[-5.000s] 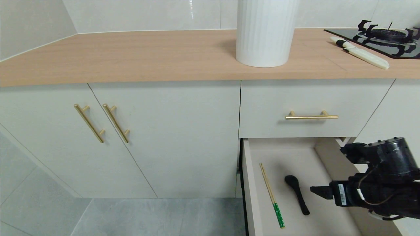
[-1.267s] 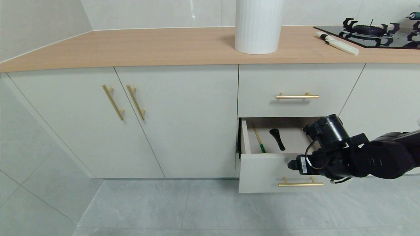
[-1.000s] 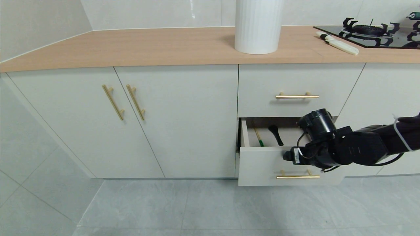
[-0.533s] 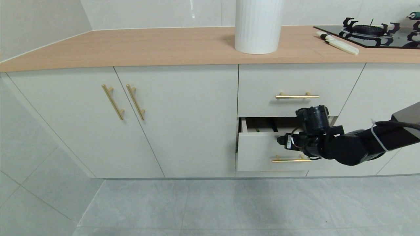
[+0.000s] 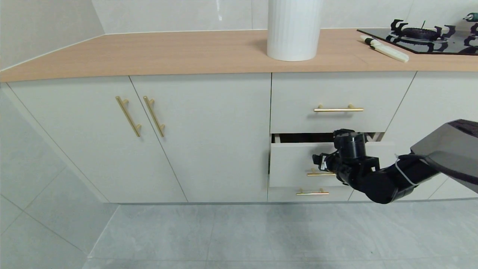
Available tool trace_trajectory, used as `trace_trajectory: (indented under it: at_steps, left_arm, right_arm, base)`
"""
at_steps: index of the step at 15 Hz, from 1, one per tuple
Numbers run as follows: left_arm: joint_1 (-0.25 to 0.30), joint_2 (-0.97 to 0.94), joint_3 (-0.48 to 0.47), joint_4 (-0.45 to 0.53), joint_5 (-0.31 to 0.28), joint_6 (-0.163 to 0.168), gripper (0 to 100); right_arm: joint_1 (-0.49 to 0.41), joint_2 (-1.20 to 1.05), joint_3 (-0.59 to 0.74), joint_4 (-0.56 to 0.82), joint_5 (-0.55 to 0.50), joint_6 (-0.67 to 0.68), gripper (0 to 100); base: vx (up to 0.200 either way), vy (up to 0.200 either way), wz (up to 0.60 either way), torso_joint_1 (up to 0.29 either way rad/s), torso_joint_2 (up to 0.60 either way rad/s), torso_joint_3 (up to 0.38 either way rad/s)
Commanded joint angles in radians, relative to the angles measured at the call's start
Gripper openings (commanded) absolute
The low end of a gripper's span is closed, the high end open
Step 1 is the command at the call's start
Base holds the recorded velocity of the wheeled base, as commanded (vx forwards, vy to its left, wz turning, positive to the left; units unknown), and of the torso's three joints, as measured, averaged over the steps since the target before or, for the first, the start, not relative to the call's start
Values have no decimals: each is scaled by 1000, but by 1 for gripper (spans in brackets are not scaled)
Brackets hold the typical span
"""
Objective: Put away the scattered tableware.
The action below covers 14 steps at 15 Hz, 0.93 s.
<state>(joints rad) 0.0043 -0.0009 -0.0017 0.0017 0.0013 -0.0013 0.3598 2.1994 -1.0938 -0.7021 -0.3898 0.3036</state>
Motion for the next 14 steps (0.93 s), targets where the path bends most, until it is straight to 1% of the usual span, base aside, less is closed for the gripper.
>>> trace_trajectory:
  at_steps: [1,3,6,14]
  left_arm:
    - [0,1,0,0,0,0,100]
    - [0,1,0,0,0,0,100]
    - [0,1,0,0,0,0,100]
    - [0,1,0,0,0,0,100]
  right_arm:
    - [1,37,-3,-42,-15,-1,100]
    - [1,65,-11,-89,-37,-21,100]
    - [-10,118,-69,-162,-93,-23,100]
    - [-50,172,-155,-169,-112,-18,100]
  base:
    - [0,0,0,0,0,0]
    - [0,0,0,0,0,0]
    - [0,0,0,0,0,0]
    - [0,0,0,0,0,0]
